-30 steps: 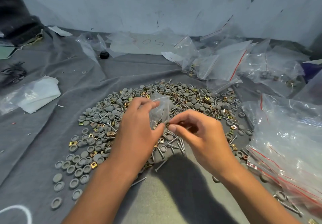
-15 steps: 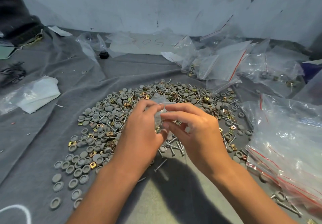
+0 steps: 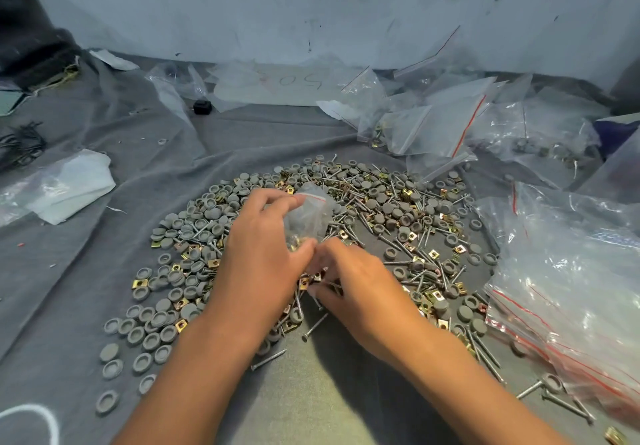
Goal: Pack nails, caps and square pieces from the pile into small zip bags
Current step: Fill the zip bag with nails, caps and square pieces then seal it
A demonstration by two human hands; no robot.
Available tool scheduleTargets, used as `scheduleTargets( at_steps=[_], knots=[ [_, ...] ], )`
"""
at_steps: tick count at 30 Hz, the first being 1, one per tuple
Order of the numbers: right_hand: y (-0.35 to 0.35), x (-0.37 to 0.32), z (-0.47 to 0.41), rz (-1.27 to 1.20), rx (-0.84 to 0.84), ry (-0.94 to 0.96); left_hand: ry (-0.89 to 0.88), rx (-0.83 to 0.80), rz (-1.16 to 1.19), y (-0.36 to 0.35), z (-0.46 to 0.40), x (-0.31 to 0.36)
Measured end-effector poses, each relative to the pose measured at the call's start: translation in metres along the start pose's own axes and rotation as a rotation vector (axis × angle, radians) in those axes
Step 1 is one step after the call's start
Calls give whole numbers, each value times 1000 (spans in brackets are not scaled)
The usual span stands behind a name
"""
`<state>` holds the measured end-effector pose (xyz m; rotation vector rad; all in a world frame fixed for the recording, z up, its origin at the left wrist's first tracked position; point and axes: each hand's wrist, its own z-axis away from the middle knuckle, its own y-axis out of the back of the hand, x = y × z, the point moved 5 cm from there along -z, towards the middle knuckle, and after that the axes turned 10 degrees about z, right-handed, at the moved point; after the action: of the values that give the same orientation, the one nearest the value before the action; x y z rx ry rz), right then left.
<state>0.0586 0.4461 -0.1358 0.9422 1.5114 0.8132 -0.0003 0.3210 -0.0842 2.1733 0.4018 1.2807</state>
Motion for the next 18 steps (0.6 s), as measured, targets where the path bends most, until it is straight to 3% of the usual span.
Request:
scheduleTargets(
  at_steps=[5,9,13,18],
  knots=[
    [-2,-16,0,205,52,169,27,23,4,5,-1,-2],
    [-1,-13,0,78,110,125,22,26,15,7,-3,-2],
    [-3,-15,4,-104,47,118,25,29,16,9,-2,-2],
    [-5,-27,6,13,44,222,37,45,2,12,-5,-5]
  ],
)
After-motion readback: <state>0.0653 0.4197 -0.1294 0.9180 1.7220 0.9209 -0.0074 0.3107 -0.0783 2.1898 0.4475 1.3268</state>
